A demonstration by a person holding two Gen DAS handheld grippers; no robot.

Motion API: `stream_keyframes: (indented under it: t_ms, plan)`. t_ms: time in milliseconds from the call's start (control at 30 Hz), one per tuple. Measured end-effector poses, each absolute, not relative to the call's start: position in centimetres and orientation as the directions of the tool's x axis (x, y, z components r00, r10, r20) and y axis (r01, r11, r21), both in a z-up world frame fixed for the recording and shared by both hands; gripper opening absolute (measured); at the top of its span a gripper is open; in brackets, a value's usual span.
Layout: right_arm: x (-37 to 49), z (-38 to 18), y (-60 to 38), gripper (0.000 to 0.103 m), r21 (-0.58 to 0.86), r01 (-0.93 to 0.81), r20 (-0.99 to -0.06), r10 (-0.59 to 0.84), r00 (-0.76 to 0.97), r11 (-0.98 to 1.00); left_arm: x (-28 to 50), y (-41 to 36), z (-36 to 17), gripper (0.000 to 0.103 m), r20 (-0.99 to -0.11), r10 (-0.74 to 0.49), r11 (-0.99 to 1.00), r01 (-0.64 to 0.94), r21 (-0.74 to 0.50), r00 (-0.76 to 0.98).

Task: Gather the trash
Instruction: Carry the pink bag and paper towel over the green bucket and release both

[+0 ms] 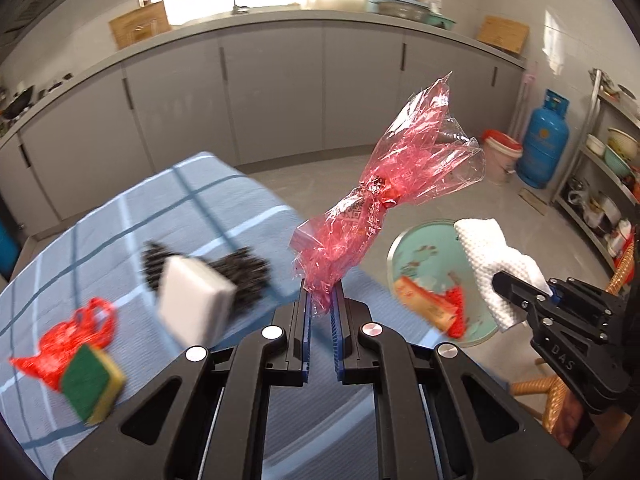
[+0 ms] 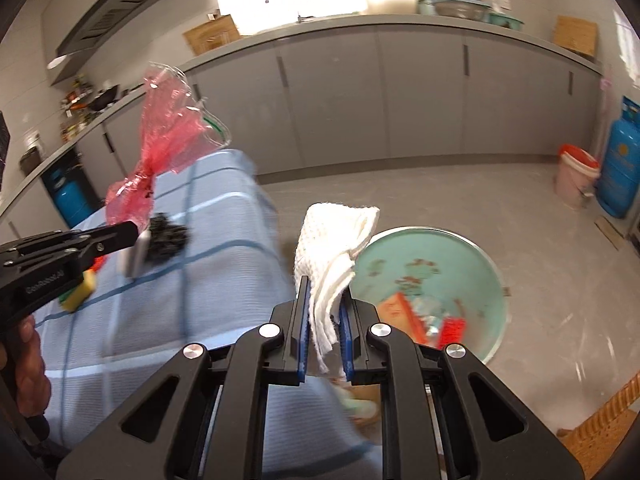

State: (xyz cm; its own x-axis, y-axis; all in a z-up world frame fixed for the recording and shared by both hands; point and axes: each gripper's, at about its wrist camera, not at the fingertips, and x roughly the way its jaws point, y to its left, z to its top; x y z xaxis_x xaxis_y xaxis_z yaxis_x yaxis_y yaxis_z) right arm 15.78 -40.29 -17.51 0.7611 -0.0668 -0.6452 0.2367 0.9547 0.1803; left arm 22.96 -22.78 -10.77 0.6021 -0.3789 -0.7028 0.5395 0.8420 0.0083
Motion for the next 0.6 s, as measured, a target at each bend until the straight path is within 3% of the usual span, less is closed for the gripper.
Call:
stream_keyframes:
  t_ms: [600]
  plan:
    - [17.0, -22.7, -50.2, 0.015, 0.152, 0.365, -0.692, -0.165, 0.703, 0.919, 25.0, -36.1, -16.0, 0.01, -0.776, -0.412, 0.758, 0.652, -0.001, 0.478]
